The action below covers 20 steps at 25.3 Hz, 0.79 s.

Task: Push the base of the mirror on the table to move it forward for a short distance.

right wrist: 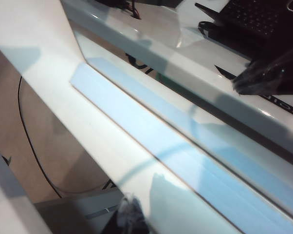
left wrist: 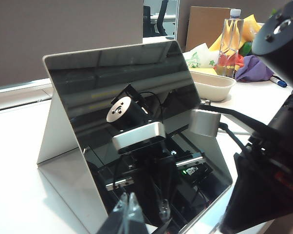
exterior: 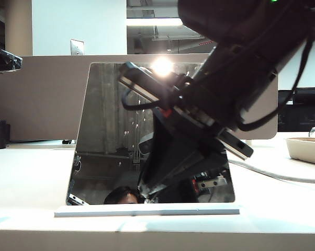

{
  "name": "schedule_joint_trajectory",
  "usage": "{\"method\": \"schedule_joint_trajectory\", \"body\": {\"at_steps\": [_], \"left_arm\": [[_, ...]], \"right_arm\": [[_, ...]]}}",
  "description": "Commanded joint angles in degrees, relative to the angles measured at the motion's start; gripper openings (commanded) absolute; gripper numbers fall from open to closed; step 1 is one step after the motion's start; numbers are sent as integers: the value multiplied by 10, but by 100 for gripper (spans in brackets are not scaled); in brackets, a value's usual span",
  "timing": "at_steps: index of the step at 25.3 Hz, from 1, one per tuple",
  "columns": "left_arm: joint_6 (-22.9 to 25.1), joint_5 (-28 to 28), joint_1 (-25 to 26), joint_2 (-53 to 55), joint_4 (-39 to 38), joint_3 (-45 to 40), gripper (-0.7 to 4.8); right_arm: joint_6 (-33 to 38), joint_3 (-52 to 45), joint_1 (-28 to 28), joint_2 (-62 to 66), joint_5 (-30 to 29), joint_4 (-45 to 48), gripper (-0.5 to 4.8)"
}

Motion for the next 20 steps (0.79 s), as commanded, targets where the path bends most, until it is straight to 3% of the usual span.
{"method": "schedule_joint_trajectory", "body": {"at_steps": [1,20], "left_arm": [[3,1,0,0,5,0,-1],[2,0,0,0,5,0,-1]], "right_arm": [[-16,22,0,9,7,-14,-5],[-71,26,-7,33,56,-61,-5]]}}
